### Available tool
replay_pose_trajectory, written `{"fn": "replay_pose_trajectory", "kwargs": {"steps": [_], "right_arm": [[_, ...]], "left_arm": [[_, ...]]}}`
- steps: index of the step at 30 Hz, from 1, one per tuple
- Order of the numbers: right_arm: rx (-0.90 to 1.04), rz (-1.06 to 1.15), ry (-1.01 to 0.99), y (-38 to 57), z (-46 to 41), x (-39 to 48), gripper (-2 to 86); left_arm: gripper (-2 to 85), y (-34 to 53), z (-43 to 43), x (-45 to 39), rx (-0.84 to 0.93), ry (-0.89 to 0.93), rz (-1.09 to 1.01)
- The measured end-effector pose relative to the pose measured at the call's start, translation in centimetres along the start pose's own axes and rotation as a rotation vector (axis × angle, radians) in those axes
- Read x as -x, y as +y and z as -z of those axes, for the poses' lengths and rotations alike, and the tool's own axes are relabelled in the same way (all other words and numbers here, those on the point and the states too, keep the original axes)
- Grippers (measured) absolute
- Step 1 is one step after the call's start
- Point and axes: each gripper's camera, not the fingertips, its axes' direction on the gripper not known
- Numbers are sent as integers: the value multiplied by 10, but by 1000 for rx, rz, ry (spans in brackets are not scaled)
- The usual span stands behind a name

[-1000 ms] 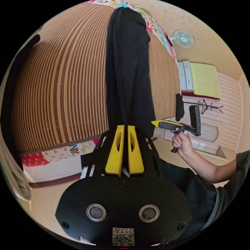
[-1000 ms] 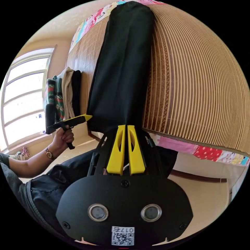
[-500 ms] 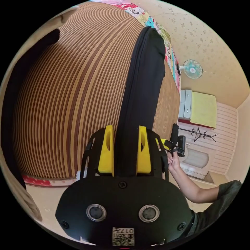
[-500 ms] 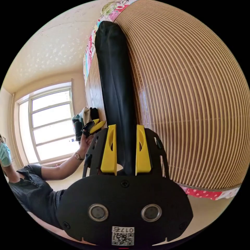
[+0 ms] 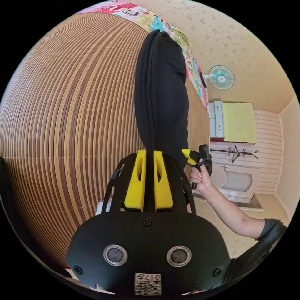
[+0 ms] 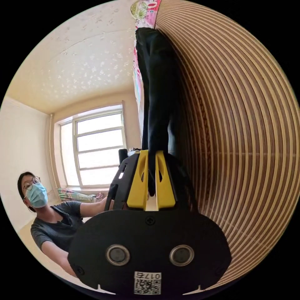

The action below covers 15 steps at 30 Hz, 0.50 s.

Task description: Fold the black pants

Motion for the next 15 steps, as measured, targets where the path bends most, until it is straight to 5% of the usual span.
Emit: {"fn": "replay_pose_trajectory", "kwargs": {"steps": [6, 15], "right_arm": [[3, 214, -200, 119, 50, 120, 22], [37, 600, -202, 277, 59, 366, 16]], "left_arm": [[42, 80, 75, -47, -55, 437, -203], [40, 219, 196, -239, -148, 373, -629]]}}
